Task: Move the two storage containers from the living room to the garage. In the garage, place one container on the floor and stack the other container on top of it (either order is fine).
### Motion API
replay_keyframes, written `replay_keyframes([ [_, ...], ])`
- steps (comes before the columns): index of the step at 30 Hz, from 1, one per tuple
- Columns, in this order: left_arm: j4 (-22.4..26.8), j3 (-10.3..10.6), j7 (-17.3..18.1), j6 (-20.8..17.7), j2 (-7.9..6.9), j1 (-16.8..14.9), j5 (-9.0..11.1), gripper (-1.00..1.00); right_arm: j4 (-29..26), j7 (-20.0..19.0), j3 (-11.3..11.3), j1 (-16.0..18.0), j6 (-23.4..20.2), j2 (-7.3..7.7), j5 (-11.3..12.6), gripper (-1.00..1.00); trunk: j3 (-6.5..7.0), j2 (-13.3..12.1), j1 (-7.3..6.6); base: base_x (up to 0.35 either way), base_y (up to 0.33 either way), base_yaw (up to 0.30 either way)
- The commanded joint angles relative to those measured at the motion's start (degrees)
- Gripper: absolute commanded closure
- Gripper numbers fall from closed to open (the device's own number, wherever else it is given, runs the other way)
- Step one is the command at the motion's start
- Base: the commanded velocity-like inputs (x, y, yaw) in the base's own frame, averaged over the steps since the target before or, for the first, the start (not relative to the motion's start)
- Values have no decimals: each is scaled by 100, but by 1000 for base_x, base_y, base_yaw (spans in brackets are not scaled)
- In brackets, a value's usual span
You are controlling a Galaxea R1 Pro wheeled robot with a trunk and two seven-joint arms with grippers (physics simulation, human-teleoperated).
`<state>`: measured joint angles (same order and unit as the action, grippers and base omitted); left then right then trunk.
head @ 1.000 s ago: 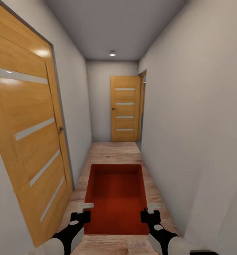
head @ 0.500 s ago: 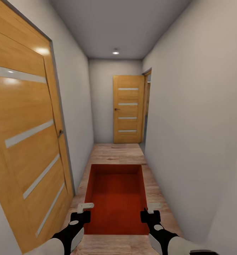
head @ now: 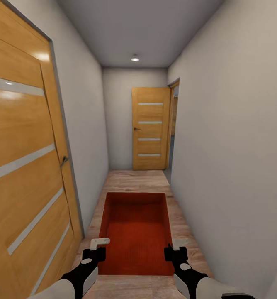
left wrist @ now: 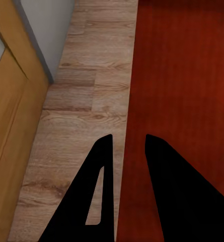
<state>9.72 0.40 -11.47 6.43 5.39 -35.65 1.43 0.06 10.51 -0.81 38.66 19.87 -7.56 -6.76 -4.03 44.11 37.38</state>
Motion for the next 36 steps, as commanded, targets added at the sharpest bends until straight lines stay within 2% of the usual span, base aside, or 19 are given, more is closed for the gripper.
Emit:
replay_keyframes([
  [1,-23,-66,-75,25,-39,-4,38,100,-15,65,-112,10,35,0,17,100,-9,7,4,322,0,0],
  [36,-23,-66,-75,21,-56,-4,42,100,-15,65,-106,10,41,0,17,100,-9,7,4,322,0,0],
])
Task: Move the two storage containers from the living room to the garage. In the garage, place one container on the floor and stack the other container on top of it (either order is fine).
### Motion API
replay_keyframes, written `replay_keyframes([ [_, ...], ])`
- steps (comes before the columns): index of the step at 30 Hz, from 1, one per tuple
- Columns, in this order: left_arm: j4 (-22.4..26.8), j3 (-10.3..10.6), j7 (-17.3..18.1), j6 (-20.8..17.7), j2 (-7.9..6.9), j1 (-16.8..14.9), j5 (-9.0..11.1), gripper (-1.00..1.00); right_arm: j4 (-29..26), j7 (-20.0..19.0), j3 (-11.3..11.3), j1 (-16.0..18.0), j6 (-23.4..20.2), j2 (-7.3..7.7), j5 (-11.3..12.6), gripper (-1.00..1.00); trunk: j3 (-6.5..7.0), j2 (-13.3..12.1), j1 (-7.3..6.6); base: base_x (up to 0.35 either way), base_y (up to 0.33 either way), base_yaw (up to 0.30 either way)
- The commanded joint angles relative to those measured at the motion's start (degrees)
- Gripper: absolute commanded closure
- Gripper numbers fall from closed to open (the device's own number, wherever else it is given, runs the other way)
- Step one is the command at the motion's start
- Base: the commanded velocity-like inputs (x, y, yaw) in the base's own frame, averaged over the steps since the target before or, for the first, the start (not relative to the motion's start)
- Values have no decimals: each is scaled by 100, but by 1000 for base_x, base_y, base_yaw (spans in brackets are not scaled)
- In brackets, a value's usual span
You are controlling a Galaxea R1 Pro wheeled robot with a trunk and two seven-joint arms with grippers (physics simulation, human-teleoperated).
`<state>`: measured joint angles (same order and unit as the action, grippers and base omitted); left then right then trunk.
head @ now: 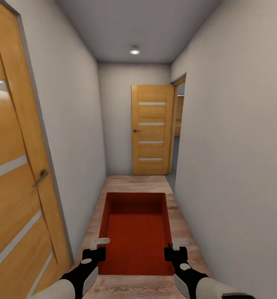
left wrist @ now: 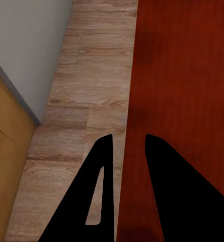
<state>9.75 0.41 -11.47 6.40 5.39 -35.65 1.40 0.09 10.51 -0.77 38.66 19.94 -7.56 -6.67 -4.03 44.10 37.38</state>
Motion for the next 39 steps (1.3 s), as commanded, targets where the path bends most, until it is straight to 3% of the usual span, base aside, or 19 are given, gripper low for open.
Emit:
replay_keyframes([
  [1,-27,-67,-74,25,-56,-3,44,100,-17,65,-111,10,35,0,8,100,-9,7,5,322,0,0],
  [39,-26,-67,-74,25,-56,-3,44,100,-17,65,-115,10,28,0,8,100,-9,7,5,322,0,0],
])
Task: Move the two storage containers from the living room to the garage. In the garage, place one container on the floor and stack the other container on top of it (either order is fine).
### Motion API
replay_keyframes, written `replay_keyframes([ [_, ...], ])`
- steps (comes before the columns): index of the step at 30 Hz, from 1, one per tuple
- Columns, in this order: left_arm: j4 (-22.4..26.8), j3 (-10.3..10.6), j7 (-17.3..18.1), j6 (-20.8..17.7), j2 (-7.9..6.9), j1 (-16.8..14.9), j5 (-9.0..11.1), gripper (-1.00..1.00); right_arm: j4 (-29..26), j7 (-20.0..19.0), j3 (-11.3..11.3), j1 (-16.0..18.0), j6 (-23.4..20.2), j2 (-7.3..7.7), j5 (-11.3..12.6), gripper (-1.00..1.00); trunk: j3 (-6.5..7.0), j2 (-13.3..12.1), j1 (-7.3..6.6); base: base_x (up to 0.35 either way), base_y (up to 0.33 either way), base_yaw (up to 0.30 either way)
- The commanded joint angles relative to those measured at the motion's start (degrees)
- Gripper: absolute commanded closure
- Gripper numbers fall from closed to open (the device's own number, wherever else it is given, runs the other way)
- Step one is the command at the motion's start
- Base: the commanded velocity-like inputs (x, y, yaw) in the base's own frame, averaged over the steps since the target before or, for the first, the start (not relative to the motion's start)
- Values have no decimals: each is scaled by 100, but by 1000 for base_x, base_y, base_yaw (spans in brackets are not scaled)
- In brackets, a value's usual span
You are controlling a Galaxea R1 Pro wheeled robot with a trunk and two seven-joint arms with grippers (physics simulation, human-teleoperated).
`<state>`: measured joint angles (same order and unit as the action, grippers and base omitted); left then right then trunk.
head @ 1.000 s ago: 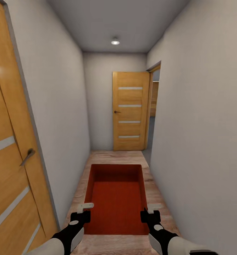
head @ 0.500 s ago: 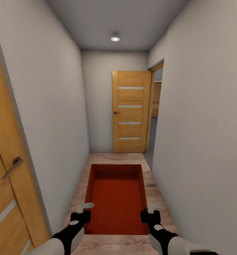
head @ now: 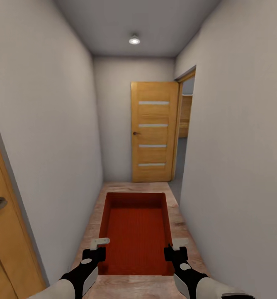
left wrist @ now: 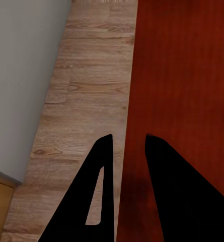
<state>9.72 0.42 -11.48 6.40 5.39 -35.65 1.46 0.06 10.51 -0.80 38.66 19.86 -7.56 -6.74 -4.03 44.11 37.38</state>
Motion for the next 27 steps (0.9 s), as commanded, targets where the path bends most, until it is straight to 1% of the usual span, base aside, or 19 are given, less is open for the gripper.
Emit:
replay_keyframes([
  [1,-23,-69,-74,25,-56,-4,38,100,-15,65,-113,10,36,0,14,100,-9,7,4,322,0,0],
  [27,-23,-69,-74,23,-68,-4,38,100,-15,65,-114,10,36,9,14,100,-9,7,4,322,0,0],
])
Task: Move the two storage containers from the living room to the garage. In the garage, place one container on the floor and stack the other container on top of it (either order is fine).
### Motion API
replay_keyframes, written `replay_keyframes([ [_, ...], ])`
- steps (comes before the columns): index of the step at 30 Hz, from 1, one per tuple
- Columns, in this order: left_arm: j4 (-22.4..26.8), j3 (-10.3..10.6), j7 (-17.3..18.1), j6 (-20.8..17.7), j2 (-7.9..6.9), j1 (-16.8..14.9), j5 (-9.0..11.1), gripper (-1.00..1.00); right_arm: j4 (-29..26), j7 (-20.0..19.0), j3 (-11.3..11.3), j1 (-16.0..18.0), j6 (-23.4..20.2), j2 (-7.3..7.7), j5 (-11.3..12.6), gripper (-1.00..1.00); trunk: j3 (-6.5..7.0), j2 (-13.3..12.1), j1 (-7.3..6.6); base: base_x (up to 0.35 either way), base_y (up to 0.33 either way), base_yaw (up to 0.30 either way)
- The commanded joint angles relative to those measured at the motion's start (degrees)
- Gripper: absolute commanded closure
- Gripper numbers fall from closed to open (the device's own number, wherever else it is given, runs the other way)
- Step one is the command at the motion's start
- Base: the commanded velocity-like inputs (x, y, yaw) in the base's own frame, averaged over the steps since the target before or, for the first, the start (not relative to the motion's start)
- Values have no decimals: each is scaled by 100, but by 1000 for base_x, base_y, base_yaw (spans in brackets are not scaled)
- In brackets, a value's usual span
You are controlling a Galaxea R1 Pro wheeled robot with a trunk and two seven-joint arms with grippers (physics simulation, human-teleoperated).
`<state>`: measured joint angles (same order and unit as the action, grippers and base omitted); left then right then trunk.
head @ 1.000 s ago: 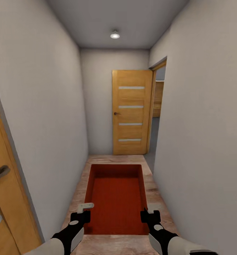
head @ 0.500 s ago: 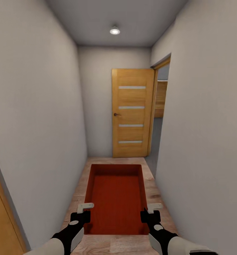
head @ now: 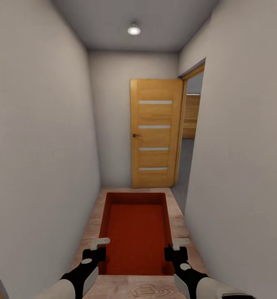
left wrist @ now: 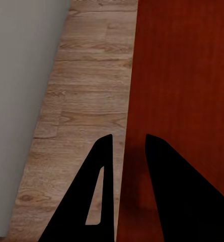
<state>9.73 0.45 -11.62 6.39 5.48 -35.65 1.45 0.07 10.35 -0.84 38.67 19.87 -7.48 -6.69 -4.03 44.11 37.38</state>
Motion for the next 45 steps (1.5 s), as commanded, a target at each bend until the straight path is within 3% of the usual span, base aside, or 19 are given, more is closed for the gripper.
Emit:
replay_keyframes([
  [1,-24,-72,-60,27,-82,-4,40,100,-16,81,-109,9,35,0,10,100,-9,7,4,322,0,0],
  [45,-24,-72,-60,27,-99,-4,40,100,-16,76,-109,9,35,9,10,100,-9,7,4,322,0,0],
])
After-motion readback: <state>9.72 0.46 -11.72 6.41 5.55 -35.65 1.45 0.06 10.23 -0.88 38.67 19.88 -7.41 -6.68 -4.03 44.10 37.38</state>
